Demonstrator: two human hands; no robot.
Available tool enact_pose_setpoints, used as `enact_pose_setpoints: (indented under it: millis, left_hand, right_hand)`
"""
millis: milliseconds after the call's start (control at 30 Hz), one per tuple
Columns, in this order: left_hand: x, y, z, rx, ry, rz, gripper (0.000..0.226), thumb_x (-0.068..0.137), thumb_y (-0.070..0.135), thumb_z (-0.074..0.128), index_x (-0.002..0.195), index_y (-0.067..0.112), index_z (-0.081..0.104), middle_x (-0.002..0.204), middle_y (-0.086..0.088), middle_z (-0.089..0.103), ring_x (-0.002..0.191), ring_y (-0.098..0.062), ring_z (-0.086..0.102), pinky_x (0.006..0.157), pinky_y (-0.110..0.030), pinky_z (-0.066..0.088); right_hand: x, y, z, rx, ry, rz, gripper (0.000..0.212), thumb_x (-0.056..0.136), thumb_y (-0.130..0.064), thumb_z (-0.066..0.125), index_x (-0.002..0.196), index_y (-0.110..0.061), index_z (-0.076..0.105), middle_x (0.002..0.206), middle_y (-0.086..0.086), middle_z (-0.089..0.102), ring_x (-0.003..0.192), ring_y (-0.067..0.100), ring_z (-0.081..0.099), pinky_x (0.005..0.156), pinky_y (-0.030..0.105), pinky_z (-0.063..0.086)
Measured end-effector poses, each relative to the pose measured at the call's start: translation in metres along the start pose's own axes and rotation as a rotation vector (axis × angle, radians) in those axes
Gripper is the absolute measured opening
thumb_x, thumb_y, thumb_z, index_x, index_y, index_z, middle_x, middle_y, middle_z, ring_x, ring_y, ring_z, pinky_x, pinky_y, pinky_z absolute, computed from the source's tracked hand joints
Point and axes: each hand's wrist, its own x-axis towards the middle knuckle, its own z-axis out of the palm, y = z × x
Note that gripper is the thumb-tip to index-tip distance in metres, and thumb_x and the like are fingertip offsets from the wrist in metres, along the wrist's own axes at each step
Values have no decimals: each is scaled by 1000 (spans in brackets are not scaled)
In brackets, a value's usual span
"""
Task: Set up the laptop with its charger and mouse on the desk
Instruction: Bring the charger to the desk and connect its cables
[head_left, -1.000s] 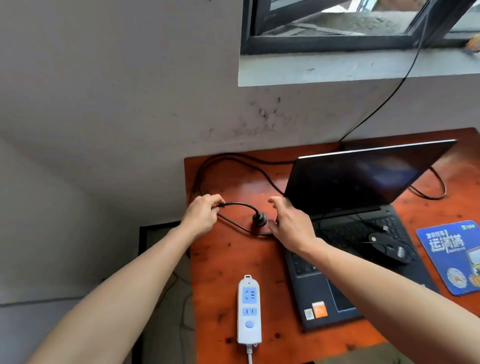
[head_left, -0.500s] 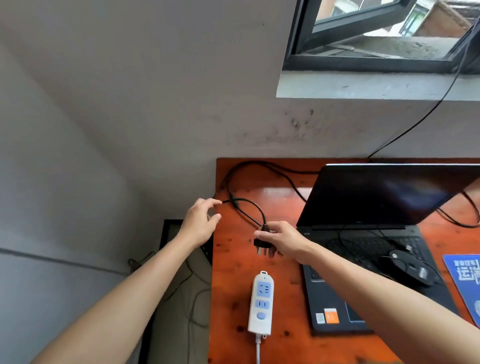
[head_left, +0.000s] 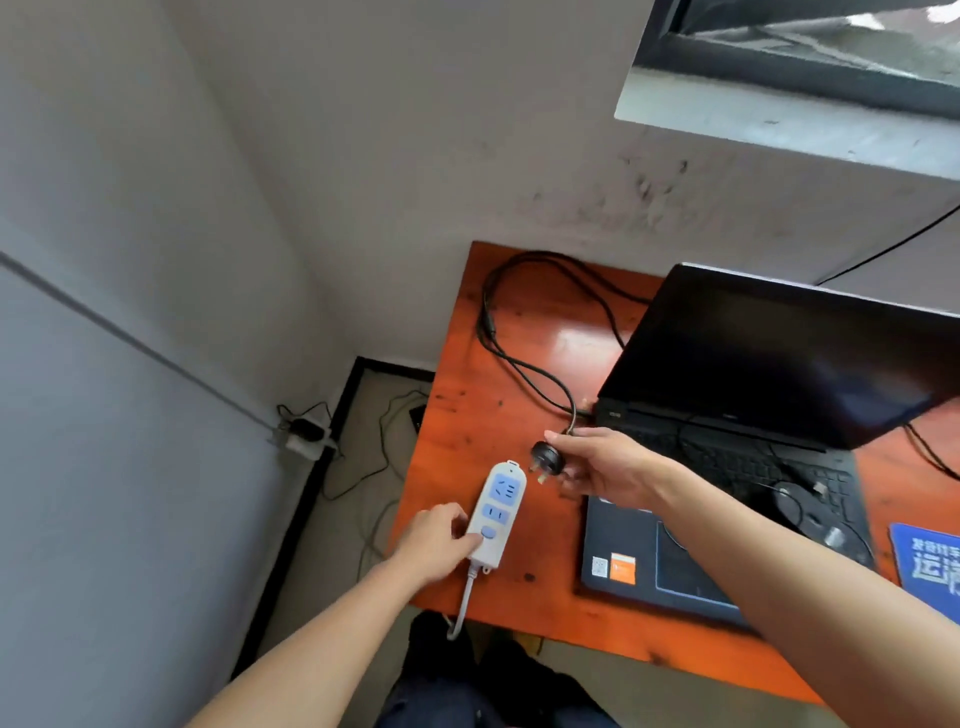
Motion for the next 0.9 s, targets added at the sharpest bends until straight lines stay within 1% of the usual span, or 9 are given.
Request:
enact_pose_setpoints:
  millis: [67,133,200,300,467,567,667,800,900]
  left_hand:
    - [-9,-1,12,1,46,-10,46,80,49,64,118,24,56,111,0,61,102,-20,58,77,-31,46]
    - [-12,1,20,19,76,-3,58,74,56,66,121,26,51,112,1,54,103,-21,55,84,-35,47]
    - [-15,0,28,26,95,-12,66,70,61,68,123,27,48,114,2,50,106,-21,54,86,-38,47]
    - [-16,-4,35,-12,136,-8,66,70,61,70,123,29,48,112,2,49,106,-21,52,84,-37,47]
    - [-16,-9,40,-80,193,-1,66,68,59,74,124,33,50,101,6,45,100,-19,51,74,-33,43]
    - [-16,-10,40,-97,199,7,66,67,58,74,124,33,51,100,7,45,99,-19,51,73,-33,43]
    - [-16,-10,39,-118,192,6,66,67,57,75,123,33,51,101,6,46,100,-19,50,74,-34,44]
    - [-16,-11,40,-133,190,2,66,67,56,76,124,32,51,105,5,48,102,-19,50,77,-35,46]
    - [-15,-11,40,-142,198,1,66,67,56,76,124,32,52,104,5,47,102,-19,50,77,-36,45]
  right_hand:
    - [6,9,4,-73,46,-41,22,81,-22,76,92,-11,62,71,9,53,50,11,46,60,29,50]
    - [12,13,9,-155,102,-90,17,84,-17,74,92,-11,60,67,9,52,51,13,51,56,28,52]
    - [17,19,16,-266,128,-119,16,85,-14,73,94,-10,61,73,13,60,54,15,58,54,25,53]
    - [22,27,26,-411,123,-174,16,86,-9,71,97,-6,59,90,15,66,61,16,64,55,24,55]
    - [35,32,31,-601,170,-297,20,83,-7,73,94,-2,58,96,21,66,73,26,71,60,33,60]
    - [36,32,33,-721,184,-353,20,83,-9,74,94,-2,58,94,16,67,66,22,71,55,28,58]
    - [34,33,31,-834,184,-416,20,83,-13,74,94,-4,60,91,10,69,67,18,72,60,32,60]
    - [31,34,28,-1016,192,-481,16,79,-20,76,88,-18,63,83,-5,71,69,11,69,69,39,59]
    - [30,31,33,-1107,193,-491,15,80,-25,75,88,-21,62,84,-6,69,74,13,66,67,37,55]
